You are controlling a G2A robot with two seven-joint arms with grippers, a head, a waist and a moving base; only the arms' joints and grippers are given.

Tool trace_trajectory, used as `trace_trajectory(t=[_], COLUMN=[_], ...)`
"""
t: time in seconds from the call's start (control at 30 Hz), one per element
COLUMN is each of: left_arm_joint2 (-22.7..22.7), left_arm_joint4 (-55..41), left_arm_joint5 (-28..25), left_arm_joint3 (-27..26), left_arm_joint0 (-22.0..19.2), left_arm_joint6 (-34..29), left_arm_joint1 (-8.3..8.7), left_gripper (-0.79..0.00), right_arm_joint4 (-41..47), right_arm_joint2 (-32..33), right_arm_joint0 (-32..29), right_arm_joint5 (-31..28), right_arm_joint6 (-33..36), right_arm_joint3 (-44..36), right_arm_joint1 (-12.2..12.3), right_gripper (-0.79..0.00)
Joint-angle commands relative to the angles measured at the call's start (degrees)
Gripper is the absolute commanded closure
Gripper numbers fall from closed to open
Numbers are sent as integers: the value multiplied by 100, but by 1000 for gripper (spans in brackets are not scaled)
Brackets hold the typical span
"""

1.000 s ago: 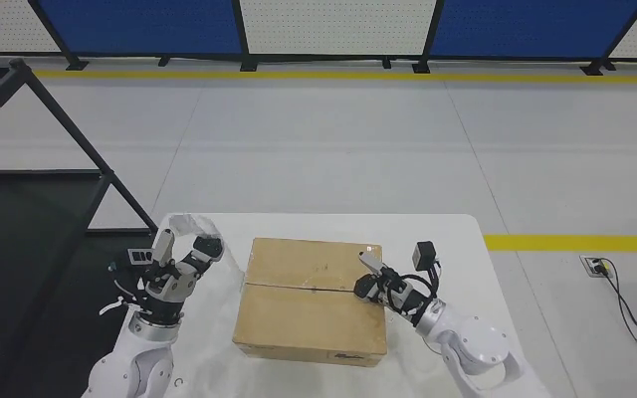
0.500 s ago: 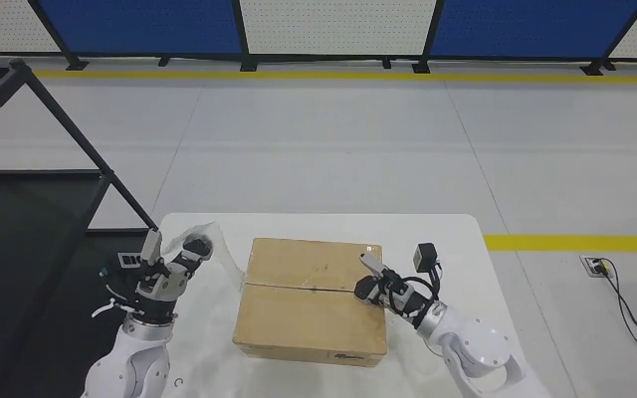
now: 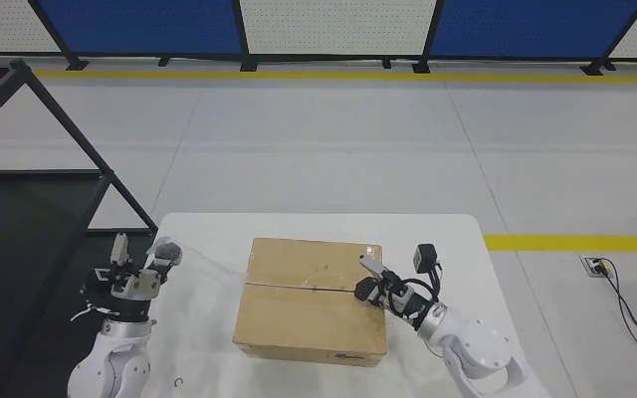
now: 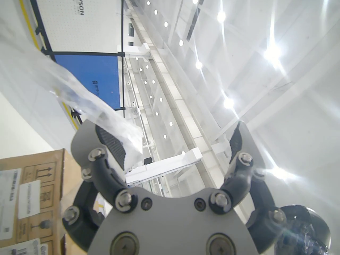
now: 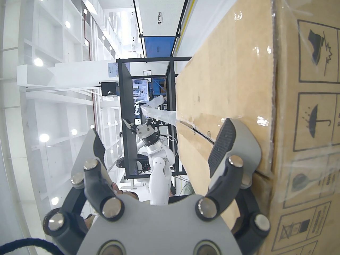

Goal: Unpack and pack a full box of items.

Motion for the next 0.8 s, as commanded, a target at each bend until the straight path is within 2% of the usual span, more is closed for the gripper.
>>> trace_trajectory(t=[0.0, 0.23, 0.53, 0.77], left_arm_joint2=[-14, 104, 418, 427], left_arm_joint4=[-75, -152, -128, -137], left_arm_joint5=[14, 230, 527, 466], left_arm_joint3=[211, 784, 1452, 1776], left_arm_joint0=[48, 80, -288, -551], left_arm_joint6=[-74, -34, 43, 71], left_arm_joint1=[-8, -58, -150, -192], left_gripper=[-785, -785, -785, -785], right_arm_joint4=[3, 0, -19, -17], right_arm_joint2=[11, -4, -28, 3], right_arm_joint0=[-8, 58, 118, 98], right_arm_joint5=[10, 60, 69, 65], right_arm_joint6=[1, 19, 45, 61], right_arm_joint3=[-3, 30, 81, 78], right_arm_joint1=[0, -11, -25, -25], right_gripper=[-785, -785, -785, -785])
